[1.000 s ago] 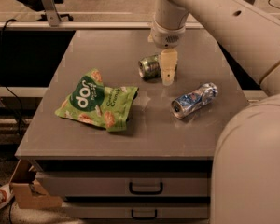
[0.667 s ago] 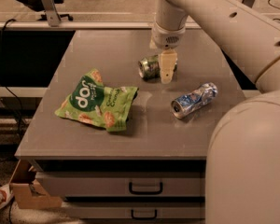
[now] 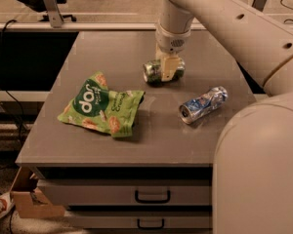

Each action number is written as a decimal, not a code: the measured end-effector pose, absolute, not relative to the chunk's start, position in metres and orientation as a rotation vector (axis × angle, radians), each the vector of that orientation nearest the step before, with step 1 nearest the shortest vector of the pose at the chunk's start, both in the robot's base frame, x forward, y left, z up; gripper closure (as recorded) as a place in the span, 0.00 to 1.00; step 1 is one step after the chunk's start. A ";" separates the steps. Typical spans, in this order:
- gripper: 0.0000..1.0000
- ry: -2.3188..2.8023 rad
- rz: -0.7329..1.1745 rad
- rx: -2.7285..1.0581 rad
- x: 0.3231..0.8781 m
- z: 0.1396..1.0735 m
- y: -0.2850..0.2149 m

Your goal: Pick green can

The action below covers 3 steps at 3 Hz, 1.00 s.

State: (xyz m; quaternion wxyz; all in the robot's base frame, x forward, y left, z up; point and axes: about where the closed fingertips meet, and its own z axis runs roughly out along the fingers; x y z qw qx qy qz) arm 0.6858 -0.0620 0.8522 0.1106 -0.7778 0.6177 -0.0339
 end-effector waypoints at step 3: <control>1.00 1.732 -0.192 -2.191 0.700 0.914 -0.072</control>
Offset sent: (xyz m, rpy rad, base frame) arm 0.0165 -0.0184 0.0862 0.0691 -0.1682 -0.0018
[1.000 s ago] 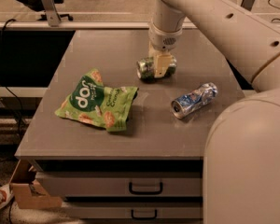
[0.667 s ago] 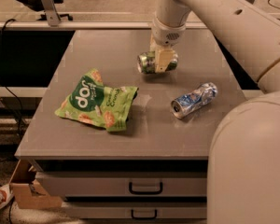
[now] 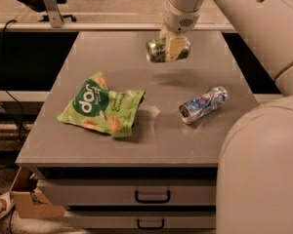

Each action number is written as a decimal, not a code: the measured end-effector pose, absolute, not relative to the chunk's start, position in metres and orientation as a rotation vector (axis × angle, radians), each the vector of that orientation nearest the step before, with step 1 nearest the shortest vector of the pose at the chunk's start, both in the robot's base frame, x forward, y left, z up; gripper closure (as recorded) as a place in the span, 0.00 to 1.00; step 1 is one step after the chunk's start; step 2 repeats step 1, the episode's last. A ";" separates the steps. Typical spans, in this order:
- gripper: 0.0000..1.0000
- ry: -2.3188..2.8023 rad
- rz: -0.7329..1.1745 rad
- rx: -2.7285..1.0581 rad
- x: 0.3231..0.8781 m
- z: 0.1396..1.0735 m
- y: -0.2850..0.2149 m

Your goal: Pick green can

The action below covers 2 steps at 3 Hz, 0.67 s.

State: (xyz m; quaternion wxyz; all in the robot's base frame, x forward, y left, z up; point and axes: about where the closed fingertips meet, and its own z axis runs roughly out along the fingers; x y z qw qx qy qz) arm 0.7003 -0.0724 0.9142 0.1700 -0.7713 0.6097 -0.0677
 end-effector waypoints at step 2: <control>1.00 1.724 -0.203 -2.190 0.702 0.920 -0.072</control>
Offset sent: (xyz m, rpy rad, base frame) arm 0.0000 0.0000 0.0000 0.0000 0.0000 0.0000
